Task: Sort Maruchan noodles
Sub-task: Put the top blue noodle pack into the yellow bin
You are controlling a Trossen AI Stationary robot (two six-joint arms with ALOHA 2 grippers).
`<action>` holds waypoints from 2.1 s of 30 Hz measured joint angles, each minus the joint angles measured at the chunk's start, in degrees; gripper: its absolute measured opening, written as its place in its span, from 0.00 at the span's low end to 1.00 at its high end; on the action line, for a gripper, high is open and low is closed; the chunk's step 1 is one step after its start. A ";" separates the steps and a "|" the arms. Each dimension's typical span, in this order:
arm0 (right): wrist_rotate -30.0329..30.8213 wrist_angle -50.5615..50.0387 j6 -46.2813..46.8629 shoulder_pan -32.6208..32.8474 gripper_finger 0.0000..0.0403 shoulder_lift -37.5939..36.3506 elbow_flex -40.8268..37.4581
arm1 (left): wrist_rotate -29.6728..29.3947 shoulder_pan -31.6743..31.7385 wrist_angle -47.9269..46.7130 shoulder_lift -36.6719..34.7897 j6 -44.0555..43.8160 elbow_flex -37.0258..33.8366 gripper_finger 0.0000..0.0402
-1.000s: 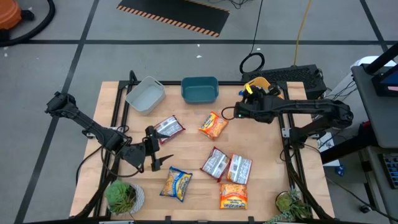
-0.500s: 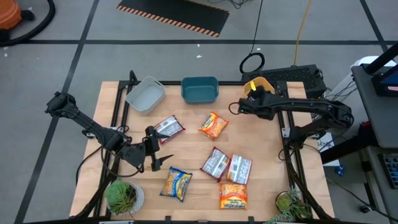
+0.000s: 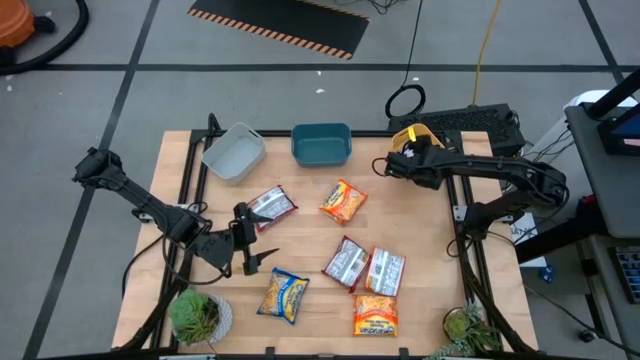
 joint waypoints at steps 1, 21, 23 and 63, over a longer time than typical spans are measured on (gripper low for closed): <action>-1.30 0.73 -1.08 -0.01 0.06 0.00 0.00 | 0.01 0.00 0.00 -0.01 0.02 0.00 0.98; -13.00 9.39 -32.68 11.94 0.56 0.00 0.00 | 0.04 0.56 0.11 0.00 3.62 0.00 0.98; -14.23 9.36 -35.93 14.58 0.57 0.00 0.00 | 0.04 1.25 0.11 0.01 3.80 0.00 0.98; -2.25 40.32 -64.52 15.28 0.14 -0.01 -20.90 | 2.13 4.02 1.77 0.01 6.88 0.02 0.98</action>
